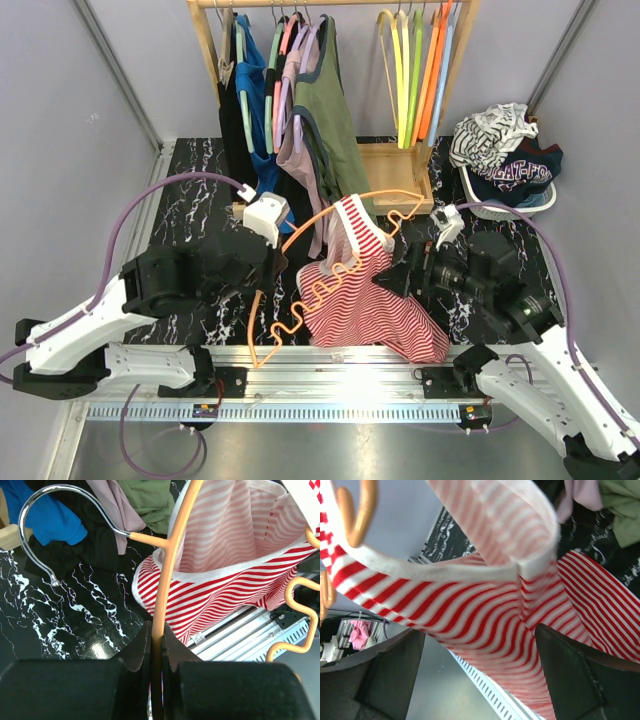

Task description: Remove the tank top from the hanger

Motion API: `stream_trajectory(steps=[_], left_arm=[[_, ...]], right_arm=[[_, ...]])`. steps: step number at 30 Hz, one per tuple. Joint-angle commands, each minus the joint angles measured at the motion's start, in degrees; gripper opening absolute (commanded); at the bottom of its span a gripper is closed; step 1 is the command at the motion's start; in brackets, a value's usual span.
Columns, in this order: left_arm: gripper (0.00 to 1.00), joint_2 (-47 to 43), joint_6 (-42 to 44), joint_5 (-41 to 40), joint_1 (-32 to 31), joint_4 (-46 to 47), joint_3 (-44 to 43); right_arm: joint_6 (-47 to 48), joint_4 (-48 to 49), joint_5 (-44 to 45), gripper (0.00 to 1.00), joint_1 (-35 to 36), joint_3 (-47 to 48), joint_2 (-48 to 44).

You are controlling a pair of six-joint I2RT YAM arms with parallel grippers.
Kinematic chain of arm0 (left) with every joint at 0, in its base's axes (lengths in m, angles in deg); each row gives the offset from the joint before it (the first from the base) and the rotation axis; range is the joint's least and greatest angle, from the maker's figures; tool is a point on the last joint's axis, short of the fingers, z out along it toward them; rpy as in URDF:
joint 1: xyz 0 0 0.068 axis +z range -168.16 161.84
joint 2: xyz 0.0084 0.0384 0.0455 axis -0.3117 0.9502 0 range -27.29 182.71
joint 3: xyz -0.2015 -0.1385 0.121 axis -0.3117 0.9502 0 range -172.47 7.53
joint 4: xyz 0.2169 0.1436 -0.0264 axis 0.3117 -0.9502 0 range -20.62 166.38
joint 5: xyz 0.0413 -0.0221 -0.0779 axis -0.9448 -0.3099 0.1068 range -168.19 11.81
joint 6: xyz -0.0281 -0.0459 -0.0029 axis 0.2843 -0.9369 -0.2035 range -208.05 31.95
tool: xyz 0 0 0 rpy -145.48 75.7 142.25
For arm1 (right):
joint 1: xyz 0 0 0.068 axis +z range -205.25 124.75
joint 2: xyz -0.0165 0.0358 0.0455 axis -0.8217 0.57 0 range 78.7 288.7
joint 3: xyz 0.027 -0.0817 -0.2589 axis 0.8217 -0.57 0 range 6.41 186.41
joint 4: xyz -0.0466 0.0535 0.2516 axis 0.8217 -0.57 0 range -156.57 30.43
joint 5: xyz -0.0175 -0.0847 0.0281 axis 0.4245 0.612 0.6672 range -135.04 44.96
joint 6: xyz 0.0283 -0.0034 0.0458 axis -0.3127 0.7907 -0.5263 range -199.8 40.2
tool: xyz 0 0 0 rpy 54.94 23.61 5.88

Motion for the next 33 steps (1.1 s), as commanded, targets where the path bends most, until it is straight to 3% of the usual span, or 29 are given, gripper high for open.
stream_trajectory(steps=[1, 2, 5, 6, 7, 8, 12, 16, 21, 26, 30, 31, 33], left_arm=[[0.00, 0.4, -1.1, -4.0, 0.1, 3.7, -4.2], [0.00, 0.5, -1.1, -4.3, 0.1, 3.9, -4.2], [0.00, 0.6, -1.4, -4.7, 0.1, 4.7, -3.9], [0.00, 0.9, -1.3, -4.6, 0.1, 4.6, -3.6], [0.00, 1.1, -1.4, -4.6, 0.1, 4.1, -2.7], [0.00, 1.6, -1.8, -4.7, 0.1, 3.5, -2.2], [0.00, 2.2, -4.3, -1.9, 0.1, 0.2, 1.2], [0.00, -1.0, -9.4, 2.4, 0.1, -1.5, 8.4], [0.00, -7.7, -14.7, 3.7, 0.1, -5.8, 13.5], [0.00, -13.8, -20.4, 5.6, 0.1, -11.9, 15.6], [0.00, -19.2, -24.7, 3.2, 0.1, -14.3, 13.6], [0.00, -20.2, -24.9, 2.9, 0.1, -12.8, 12.7], [0.00, -22.1, -24.4, 2.4, 0.1, -10.6, 12.5]], right_arm=[[-1.5, 13.1, -5.1, 0.94, 2.0, -1.9, 2.6], [-1.6, 13.7, -6.0, 0.91, 2.5, -2.3, 3.0], [-2.7, 13.9, -8.9, 0.62, 3.0, -3.6, 4.0], [-2.9, 13.5, -9.4, 0.26, 3.0, -3.7, 4.1], [-3.0, 13.0, -9.8, 0.09, 3.0, -3.3, 3.6], [-3.0, 10.9, -9.8, 0.00, 3.0, -2.8, 3.3], [-2.7, 3.3, -2.0, 0.00, 2.9, 3.5, 0.8], [-4.5, -5.3, 16.5, 0.00, 3.0, 9.9, 1.2], [-7.3, -10.8, 28.2, 0.00, 3.0, 16.4, 3.4], [-13.8, -21.0, 47.4, 0.00, 3.0, 19.7, 7.9], [-13.1, -20.4, 44.5, 0.00, 3.0, 18.2, 15.1], [-9.3, -15.6, 35.2, 0.00, 3.0, 17.3, 16.6], [-6.4, -12.1, 25.3, 0.00, 3.0, 16.1, 20.1]])
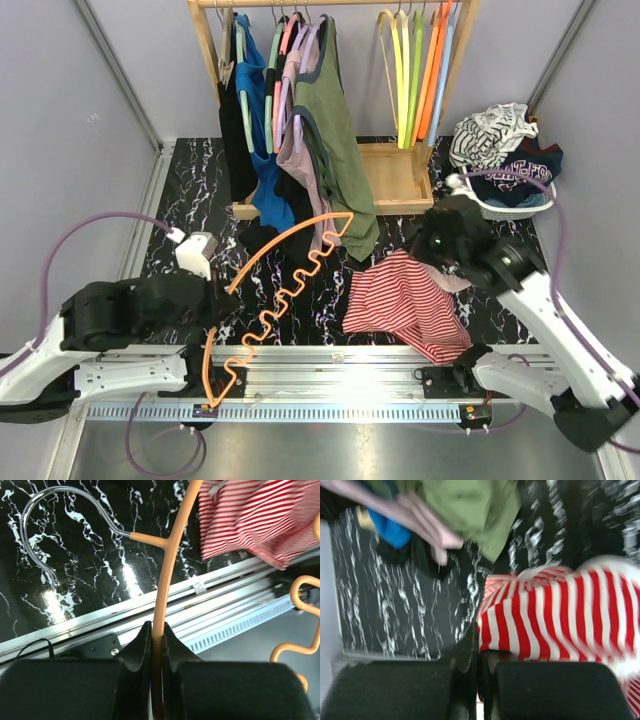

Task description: Remove the tank top from the hanger

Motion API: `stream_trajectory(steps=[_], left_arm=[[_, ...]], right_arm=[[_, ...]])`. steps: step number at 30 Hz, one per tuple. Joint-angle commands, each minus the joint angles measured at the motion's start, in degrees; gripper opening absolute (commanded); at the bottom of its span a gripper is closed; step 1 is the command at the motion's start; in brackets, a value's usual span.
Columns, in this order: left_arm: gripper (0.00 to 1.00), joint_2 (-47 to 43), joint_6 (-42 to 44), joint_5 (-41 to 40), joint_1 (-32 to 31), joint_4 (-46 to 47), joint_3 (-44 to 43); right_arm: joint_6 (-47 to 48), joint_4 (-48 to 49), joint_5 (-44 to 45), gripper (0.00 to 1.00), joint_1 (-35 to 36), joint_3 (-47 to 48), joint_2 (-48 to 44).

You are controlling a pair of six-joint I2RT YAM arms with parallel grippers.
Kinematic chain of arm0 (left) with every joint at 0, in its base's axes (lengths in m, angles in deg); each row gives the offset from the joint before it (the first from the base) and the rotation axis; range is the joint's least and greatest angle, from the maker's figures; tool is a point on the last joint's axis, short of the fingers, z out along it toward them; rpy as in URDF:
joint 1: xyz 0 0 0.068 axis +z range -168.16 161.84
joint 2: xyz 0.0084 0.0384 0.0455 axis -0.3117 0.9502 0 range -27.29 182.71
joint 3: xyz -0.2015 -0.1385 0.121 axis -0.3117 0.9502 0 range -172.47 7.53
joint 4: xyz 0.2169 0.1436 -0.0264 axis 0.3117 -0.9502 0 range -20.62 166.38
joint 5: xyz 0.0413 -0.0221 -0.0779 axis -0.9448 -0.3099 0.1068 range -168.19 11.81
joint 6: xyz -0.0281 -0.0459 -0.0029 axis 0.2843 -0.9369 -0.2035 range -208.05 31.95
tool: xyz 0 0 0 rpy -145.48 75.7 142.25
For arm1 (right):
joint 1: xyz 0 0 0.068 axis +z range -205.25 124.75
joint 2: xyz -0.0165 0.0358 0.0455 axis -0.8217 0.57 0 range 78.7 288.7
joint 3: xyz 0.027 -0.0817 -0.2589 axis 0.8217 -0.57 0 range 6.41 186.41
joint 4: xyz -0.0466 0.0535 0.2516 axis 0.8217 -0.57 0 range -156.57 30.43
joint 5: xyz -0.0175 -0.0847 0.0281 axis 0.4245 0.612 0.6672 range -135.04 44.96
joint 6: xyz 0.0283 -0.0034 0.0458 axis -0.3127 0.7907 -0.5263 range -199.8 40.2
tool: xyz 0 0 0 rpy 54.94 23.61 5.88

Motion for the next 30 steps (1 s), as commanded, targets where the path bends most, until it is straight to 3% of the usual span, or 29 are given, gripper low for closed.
stream_trajectory(steps=[1, 4, 10, 11, 12, 14, 15, 20, 24, 26, 28, 29, 30], left_arm=[[0.00, -2.2, -2.6, -1.9, 0.1, 5.7, -2.9], [0.00, -0.7, -1.3, -1.0, 0.1, 7.4, -3.7], [0.00, 0.0, 0.5, -1.9, 0.1, 8.7, -5.4], [0.00, 0.0, 0.8, -2.4, 0.1, 8.8, -5.6], [0.00, 0.0, 1.1, -2.6, 0.1, 9.0, -5.8], [0.00, 0.2, 1.7, -2.9, 0.1, 9.0, -5.8], [0.00, 0.3, 1.9, -2.8, 0.1, 9.1, -5.8], [0.00, 0.9, 3.1, -3.2, 0.1, 9.7, -5.5], [0.00, 0.8, 3.4, -3.2, 0.1, 10.3, -4.7], [0.00, 0.6, 3.4, -3.1, 0.1, 10.9, -4.3], [0.00, 0.5, 3.6, -2.8, 0.1, 11.5, -3.9], [0.00, 0.4, 3.7, -2.9, 0.1, 11.5, -3.9], [0.00, 0.3, 3.7, -2.9, 0.1, 11.6, -3.8]], right_arm=[[4.6, 5.7, -17.6, 0.00, 0.4, -1.3, 8.6], [7.0, 0.9, -21.7, 0.00, 0.7, -2.7, 14.8], [1.2, -6.0, -13.3, 0.00, 2.6, -14.3, 14.0], [-0.3, -5.9, -11.1, 0.09, 2.8, -15.6, 13.2], [-1.9, -5.5, -9.8, 0.50, 3.0, -18.6, 11.9], [-5.9, -2.7, -7.6, 0.89, 3.0, -23.2, 11.1], [-6.9, -1.4, -7.6, 1.00, 2.9, -24.6, 11.8], [-10.0, 10.2, -7.8, 1.00, 3.1, -29.9, 20.3], [-16.8, 4.7, -2.5, 1.00, 5.5, -24.1, 29.8], [-17.7, 5.9, -3.3, 1.00, 5.7, -24.4, 29.1], [-16.3, 11.5, -5.6, 0.89, 5.6, -26.2, 26.4], [-16.3, 13.1, -6.1, 0.68, 5.6, -27.1, 25.7], [-16.2, 14.7, -6.3, 0.54, 5.6, -27.3, 25.9]])
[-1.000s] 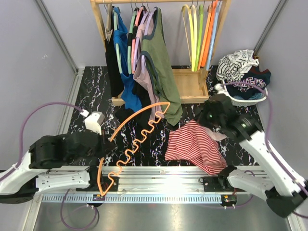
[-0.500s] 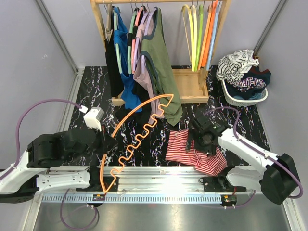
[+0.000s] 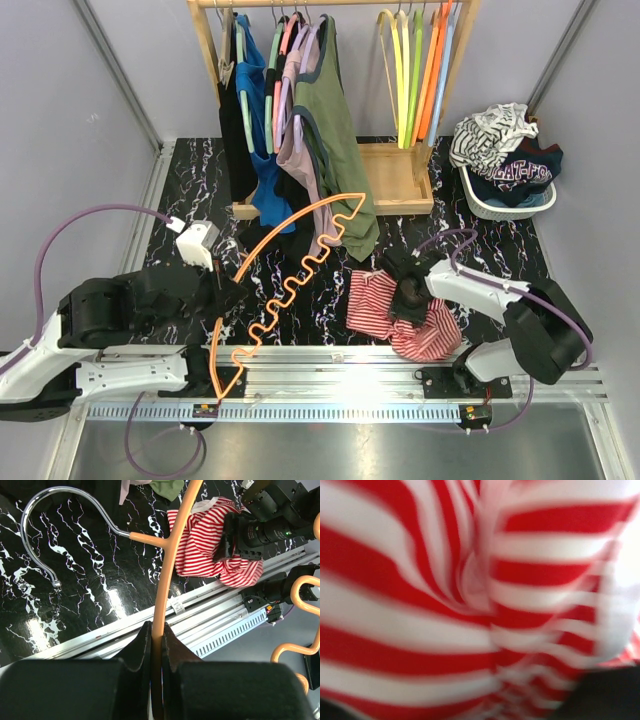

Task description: Remove the tank top from the hanger

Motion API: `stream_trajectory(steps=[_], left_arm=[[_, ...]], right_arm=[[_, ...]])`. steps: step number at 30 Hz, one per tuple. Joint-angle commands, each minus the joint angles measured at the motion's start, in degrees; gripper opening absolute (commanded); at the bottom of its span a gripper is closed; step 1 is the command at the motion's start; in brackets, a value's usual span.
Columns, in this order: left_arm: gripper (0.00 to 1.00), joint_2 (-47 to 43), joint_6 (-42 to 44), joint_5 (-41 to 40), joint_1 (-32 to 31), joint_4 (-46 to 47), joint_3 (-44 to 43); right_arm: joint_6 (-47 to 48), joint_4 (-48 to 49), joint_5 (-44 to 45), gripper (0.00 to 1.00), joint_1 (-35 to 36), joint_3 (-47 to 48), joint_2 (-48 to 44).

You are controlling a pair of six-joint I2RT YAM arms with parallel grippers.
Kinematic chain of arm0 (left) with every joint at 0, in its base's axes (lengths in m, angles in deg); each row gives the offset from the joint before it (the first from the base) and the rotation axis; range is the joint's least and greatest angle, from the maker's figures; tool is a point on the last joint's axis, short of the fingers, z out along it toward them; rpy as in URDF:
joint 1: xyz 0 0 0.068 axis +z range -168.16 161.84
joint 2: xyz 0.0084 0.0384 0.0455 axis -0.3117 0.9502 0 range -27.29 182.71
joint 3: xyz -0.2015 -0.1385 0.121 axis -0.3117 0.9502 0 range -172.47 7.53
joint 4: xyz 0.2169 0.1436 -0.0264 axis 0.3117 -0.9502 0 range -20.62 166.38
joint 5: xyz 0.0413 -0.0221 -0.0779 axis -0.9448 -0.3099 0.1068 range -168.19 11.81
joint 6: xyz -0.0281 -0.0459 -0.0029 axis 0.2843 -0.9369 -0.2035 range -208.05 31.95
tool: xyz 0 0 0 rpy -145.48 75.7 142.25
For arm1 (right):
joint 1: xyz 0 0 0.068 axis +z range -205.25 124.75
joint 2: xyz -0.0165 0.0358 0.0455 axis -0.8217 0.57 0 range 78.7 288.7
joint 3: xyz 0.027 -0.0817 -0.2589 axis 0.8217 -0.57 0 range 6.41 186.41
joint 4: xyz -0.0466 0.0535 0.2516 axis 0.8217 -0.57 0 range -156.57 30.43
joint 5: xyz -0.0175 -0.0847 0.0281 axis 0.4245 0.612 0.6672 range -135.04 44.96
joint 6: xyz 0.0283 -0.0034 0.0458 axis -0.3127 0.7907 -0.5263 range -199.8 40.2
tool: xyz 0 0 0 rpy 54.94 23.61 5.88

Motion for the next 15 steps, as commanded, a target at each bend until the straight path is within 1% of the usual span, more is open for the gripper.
stream_trajectory(steps=[1, 2, 3, 4, 6, 7, 8, 9, 10, 11, 12, 13, 14, 15], left_arm=[[0.00, -0.3, 0.5, -1.7, 0.1, 5.4, -0.3], [0.00, -0.3, 0.6, -1.7, 0.1, 5.6, -0.2], [0.00, -0.4, 0.6, -1.7, 0.1, 5.5, -0.4], [0.00, -0.5, 0.5, -1.6, 0.1, 5.5, -0.4], [0.00, -1.1, 0.3, -1.5, 0.1, 4.9, -0.7], [0.00, -1.2, -0.2, -1.5, 0.1, 4.5, -0.8], [0.00, -1.6, -0.4, -1.4, 0.1, 4.2, -0.9], [0.00, -2.5, -0.8, -1.1, 0.1, 4.1, -0.7], [0.00, -3.0, -1.2, -0.8, 0.1, 4.3, -0.5], [0.00, -3.5, -1.2, 0.0, 0.1, 4.8, 0.4], [0.00, -4.3, -1.0, 0.3, 0.1, 5.7, 0.7], [0.00, -4.6, -0.9, 0.7, 0.1, 6.0, 1.0], [0.00, -4.8, -0.7, 1.0, 0.1, 6.1, 1.0], [0.00, -4.7, -0.6, 1.0, 0.1, 6.0, 0.7]], right_arm=[[-2.3, 13.6, 1.0, 0.38, 0.5, -1.8, -0.6], [-1.8, 13.9, 0.6, 0.16, 0.2, -0.2, 0.5], [-0.2, 13.4, -0.3, 0.06, 0.2, 1.1, 2.7], [0.5, 11.7, -0.5, 0.00, 0.1, 2.6, 3.6], [1.0, 9.0, 0.4, 0.00, 0.1, 6.3, 2.8], [0.8, 5.8, 3.4, 0.00, -0.2, 7.2, 1.4], [0.4, 4.0, 5.3, 0.00, -0.8, 9.2, -0.4], [0.5, 2.4, 7.2, 0.00, -1.9, 10.0, -4.3], [1.3, 0.4, 9.9, 0.00, -6.3, 10.9, -6.3], [2.7, 0.3, 9.9, 0.00, -9.7, 12.4, -9.6], [6.2, 0.6, 8.8, 0.00, -13.2, 13.4, -10.8], [8.1, 0.7, 8.1, 0.00, -21.3, 14.7, -11.5], [11.6, 0.2, 8.1, 0.00, -27.8, 18.7, -12.0], [13.2, 0.2, 8.1, 0.00, -27.9, 21.4, -11.8]])
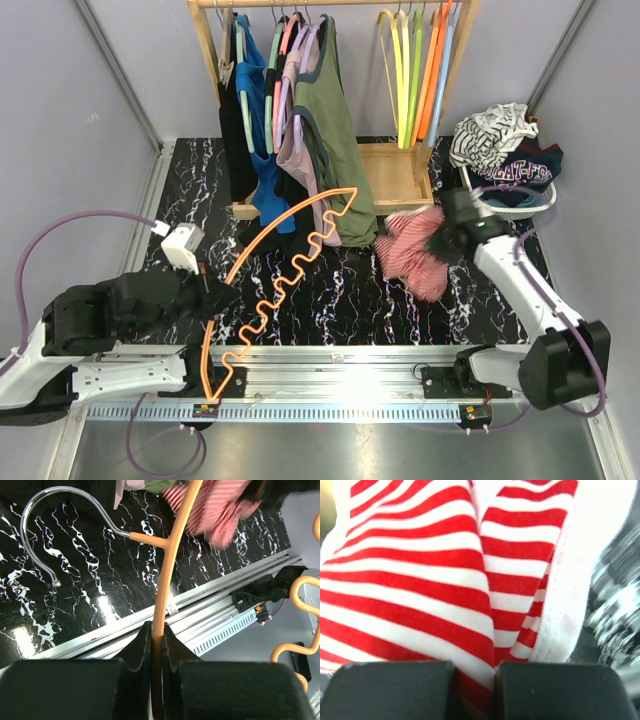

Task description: Remove the tank top from the hanger

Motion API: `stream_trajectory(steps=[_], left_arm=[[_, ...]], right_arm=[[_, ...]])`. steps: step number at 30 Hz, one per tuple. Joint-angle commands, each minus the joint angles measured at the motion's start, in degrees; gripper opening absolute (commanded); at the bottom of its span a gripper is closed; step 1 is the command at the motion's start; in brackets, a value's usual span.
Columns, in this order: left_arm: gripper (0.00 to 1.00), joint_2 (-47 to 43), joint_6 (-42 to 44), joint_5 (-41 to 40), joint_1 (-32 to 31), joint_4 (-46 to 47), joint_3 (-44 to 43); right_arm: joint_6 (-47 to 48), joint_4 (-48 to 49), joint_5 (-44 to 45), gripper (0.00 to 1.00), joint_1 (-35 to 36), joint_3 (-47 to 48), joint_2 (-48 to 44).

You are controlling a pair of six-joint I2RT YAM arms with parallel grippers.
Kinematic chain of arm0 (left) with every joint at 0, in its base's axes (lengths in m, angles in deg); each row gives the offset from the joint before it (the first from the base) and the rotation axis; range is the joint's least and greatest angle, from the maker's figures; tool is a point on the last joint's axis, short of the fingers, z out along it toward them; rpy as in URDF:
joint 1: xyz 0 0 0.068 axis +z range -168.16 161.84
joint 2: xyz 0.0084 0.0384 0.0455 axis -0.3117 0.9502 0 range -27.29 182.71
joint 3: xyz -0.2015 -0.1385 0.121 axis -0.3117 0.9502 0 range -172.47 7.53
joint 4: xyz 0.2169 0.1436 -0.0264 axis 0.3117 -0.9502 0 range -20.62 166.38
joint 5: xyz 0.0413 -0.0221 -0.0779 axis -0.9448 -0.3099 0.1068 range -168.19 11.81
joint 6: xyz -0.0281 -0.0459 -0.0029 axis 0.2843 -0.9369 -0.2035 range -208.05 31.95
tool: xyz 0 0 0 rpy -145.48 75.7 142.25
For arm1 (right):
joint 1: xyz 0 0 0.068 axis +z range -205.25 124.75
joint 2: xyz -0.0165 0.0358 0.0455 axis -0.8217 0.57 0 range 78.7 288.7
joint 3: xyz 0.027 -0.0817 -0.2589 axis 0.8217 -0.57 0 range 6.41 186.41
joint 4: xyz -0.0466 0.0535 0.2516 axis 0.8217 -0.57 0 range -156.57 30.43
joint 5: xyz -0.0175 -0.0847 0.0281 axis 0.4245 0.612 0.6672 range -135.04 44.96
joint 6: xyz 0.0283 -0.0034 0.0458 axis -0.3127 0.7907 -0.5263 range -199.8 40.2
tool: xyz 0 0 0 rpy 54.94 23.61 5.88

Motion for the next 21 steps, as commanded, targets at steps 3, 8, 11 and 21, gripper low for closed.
stream_trajectory(steps=[3, 8, 11, 21], left_arm=[[0.00, -0.4, 0.1, 0.8, 0.1, 5.1, -1.0], [0.00, 0.5, 0.9, 1.5, 0.1, 5.4, -1.7], [0.00, 0.5, 0.9, 2.1, 0.1, 6.3, -1.1], [0.00, -0.8, 0.3, 2.9, 0.1, 9.2, 1.4]], right_arm=[[12.8, -0.8, 4.0, 0.00, -18.7, 21.6, 1.4], [12.8, -1.6, 3.7, 0.00, -29.5, 48.5, 18.4], [10.5, 1.2, 4.6, 0.00, -32.1, 60.3, 29.8], [13.5, -11.5, 0.3, 0.00, -32.6, 90.3, 74.8]])
